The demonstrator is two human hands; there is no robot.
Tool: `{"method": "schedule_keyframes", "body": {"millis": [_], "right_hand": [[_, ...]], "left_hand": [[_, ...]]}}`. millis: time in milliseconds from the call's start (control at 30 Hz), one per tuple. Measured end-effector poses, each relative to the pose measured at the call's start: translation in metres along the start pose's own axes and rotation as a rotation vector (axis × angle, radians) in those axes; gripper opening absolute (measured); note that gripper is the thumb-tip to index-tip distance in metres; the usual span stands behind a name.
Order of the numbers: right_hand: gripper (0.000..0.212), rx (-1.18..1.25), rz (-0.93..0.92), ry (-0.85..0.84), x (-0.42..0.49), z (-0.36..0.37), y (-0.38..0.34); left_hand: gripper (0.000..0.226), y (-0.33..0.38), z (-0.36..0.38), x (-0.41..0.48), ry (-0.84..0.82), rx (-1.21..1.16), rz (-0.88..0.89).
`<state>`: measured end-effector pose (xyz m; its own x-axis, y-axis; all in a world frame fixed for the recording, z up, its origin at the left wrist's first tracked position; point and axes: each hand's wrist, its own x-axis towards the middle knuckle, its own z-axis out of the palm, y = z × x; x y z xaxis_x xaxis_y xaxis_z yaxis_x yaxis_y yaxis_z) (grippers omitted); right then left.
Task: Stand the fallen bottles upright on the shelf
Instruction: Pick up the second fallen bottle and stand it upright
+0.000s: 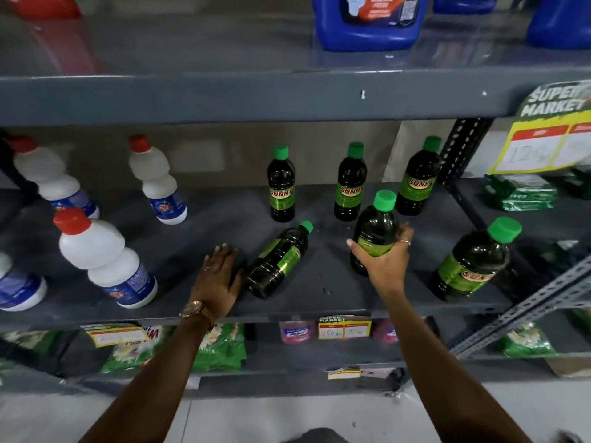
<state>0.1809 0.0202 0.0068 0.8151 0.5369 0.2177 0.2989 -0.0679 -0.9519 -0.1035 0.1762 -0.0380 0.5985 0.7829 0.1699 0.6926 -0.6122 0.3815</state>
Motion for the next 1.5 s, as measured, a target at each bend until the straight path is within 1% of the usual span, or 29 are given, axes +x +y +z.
{"method": "schedule_keyframes", "body": {"millis": [67, 233, 300, 400, 467, 500, 600, 633, 700, 800, 867, 933, 1000, 1100, 1200, 1367, 1500], "right_hand": [[0.090, 0.001, 0.011, -0.031, 0.003, -0.001, 0.003], [0.084, -0.003, 0.020, -0.163, -0.008, -0.006, 0.029], [0.083, -0.054, 0.000, -0.147, -0.006, -0.003, 0.032], [0.088, -0.131, -0.018, -0.036, 0.001, 0.010, 0.026], [0.087, -0.134, -0.009, 0.001, 0.003, 0.018, 0.020], [0.086, -0.112, -0.008, -0.014, 0.005, 0.021, 0.020], [0.078, 0.002, 0.036, -0.136, 0.006, 0.016, 0.030], [0.077, 0.017, 0.037, -0.155, 0.007, 0.013, 0.033], [0.078, -0.009, 0.017, -0.130, 0.007, 0.011, 0.035], [0.087, -0.041, 0.007, -0.074, 0.008, 0.014, 0.028], [0.093, -0.070, -0.009, -0.078, 0.010, 0.015, 0.026], [0.091, -0.108, -0.020, -0.114, 0.010, 0.011, 0.029], [0.084, -0.154, -0.029, -0.154, 0.012, 0.006, 0.033], [0.077, -0.144, -0.022, -0.223, 0.012, -0.008, 0.039], [0.076, -0.124, 0.013, -0.304, -0.002, -0.026, 0.041], [0.077, -0.102, 0.002, -0.353, -0.036, -0.053, 0.046], [0.079, -0.128, -0.027, -0.370, -0.048, -0.060, 0.051]], "left_hand": [[0.067, 0.001, 0.000, 0.000, 0.005, 0.008, 0.000], [0.070, 0.002, 0.001, 0.001, 0.026, 0.023, 0.008], [0.070, -0.002, 0.003, 0.001, 0.016, 0.037, 0.016], [0.071, -0.007, 0.006, 0.003, 0.009, 0.042, 0.023], [0.073, -0.007, 0.007, 0.003, 0.009, 0.038, 0.015], [0.074, -0.006, 0.007, 0.002, 0.012, 0.039, 0.011], [0.077, -0.005, 0.007, 0.002, 0.006, 0.050, 0.000], [0.077, -0.005, 0.007, 0.002, 0.001, 0.053, -0.005], [0.077, -0.007, 0.007, 0.002, -0.007, 0.059, -0.008], [0.076, -0.009, 0.006, 0.002, -0.011, 0.057, -0.005], [0.075, -0.009, 0.005, 0.002, -0.014, 0.059, -0.006], [0.074, -0.009, 0.006, 0.002, -0.018, 0.060, -0.003], [0.072, -0.009, 0.006, 0.002, -0.026, 0.052, -0.006], [0.069, -0.010, 0.005, 0.002, -0.029, 0.046, -0.003], [0.067, -0.011, 0.005, 0.003, -0.033, 0.050, -0.006], [0.068, -0.010, 0.006, 0.003, -0.038, 0.047, 0.006], [0.073, -0.012, 0.005, 0.003, -0.018, 0.035, 0.023]]}}
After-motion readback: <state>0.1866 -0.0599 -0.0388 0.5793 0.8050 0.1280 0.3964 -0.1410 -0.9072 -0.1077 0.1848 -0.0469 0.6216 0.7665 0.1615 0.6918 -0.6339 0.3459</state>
